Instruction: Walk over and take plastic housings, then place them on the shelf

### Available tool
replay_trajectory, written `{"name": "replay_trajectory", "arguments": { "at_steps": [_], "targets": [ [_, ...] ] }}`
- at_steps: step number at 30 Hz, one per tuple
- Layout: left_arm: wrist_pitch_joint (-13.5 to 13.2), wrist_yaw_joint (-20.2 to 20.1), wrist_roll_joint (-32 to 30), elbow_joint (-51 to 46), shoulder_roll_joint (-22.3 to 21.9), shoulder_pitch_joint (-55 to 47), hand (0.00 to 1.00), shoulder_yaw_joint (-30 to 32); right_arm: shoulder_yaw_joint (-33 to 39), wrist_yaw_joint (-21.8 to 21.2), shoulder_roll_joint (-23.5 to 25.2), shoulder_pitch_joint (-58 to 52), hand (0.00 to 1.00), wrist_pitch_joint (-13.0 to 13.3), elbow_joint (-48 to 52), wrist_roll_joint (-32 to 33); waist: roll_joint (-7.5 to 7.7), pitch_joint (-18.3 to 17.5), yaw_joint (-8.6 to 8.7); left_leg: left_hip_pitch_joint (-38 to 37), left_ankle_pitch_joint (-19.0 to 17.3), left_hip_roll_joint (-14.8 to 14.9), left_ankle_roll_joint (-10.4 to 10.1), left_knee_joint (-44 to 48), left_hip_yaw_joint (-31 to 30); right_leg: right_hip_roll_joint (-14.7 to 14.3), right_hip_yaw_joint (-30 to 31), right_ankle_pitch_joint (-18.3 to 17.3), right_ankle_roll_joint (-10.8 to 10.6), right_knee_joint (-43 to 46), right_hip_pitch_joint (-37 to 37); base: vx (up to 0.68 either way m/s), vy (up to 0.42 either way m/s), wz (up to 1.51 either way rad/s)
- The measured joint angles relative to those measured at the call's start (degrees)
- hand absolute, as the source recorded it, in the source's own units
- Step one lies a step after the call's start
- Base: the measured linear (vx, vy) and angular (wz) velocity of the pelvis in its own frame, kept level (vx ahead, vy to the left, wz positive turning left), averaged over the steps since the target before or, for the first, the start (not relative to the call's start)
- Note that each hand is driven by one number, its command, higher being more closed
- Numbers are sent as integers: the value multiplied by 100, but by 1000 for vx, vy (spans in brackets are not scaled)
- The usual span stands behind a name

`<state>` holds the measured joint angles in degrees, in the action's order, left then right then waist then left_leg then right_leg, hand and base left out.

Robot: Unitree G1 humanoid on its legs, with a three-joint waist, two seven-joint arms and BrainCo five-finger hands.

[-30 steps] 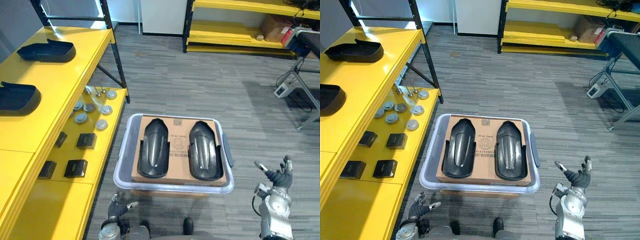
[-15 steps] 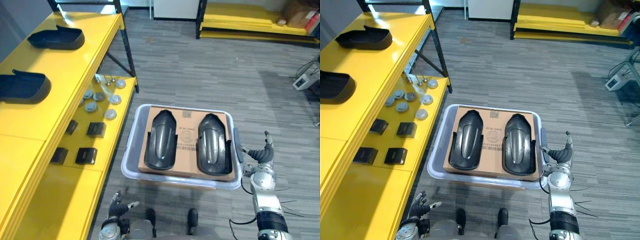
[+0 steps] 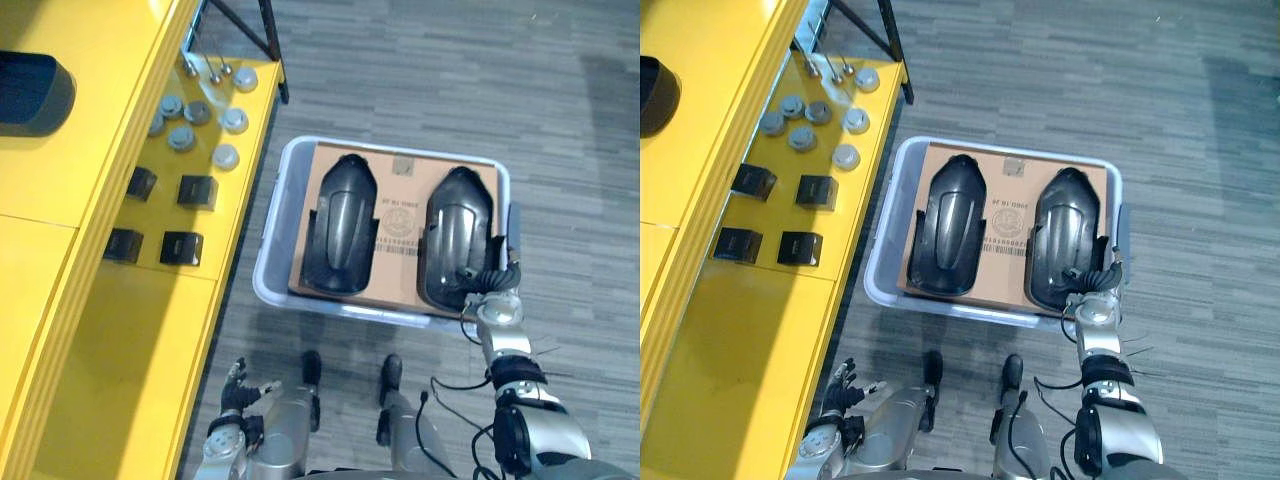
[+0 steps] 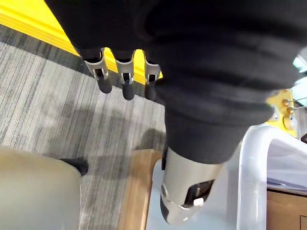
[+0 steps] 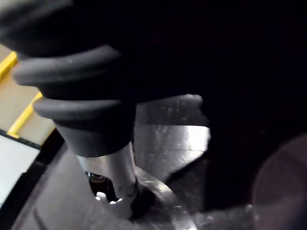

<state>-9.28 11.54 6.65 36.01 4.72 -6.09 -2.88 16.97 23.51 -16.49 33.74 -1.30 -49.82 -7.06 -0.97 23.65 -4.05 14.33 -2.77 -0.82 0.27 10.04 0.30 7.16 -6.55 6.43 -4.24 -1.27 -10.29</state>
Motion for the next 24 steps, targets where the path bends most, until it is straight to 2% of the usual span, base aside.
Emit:
{"name": "replay_trajectory", "arguments": {
  "at_steps": [7, 10, 12, 17, 19, 21, 24],
  "targets": [
    [-5, 107, 48, 5, -1, 183, 0, -195, 3, 76, -200, 143, 100, 43, -67, 358, 11, 54, 11, -9, 21, 1, 1, -88, 6, -10, 10, 8, 7, -38, -19, -10, 3, 0],
    [-2, 107, 48, -1, -2, 217, 0, -201, 16, 155, -172, -232, 100, 39, 550, 368, 16, 53, 12, -38, 32, 4, 2, -136, 6, -14, 12, 14, 15, -65, -4, 28, 0, -1],
    [8, 102, 46, -91, -2, 209, 0, -201, 58, 165, -53, -766, 100, 16, 1300, 298, 21, 52, 21, -172, 33, 2, 4, -210, -1, -13, 11, 16, 17, -73, 102, 48, 2, 1],
    [9, 89, 39, -638, 5, 184, 0, -198, 287, 271, 113, -1483, 100, -39, 2166, 10, 58, 30, 66, -369, 56, -25, 36, -298, -31, 14, -5, 16, 17, -72, 271, 7, 7, 1],
    [23, 84, 41, -1047, 8, 12, 0, -161, 336, 346, 279, -1733, 100, -63, 2682, -169, 135, -36, 176, -461, 92, -29, 50, -414, -9, 28, 24, 15, 16, -72, 289, -18, 15, -4],
    [30, 69, 45, -1503, -2, -185, 0, -159, 332, 407, 444, -2000, 100, -67, 3214, -390, 192, -139, 213, -514, 92, -25, 48, -454, 9, 23, 40, 11, 13, -72, 309, -9, 7, -7],
    [29, 11, 45, -2385, -6, -384, 0, -160, 227, 431, 683, -2340, 100, -68, 3926, -776, 257, -419, 318, -615, 156, -14, 14, -623, -4, 9, 43, -5, 7, -82, 337, 0, -2, -1]
  ]
}}
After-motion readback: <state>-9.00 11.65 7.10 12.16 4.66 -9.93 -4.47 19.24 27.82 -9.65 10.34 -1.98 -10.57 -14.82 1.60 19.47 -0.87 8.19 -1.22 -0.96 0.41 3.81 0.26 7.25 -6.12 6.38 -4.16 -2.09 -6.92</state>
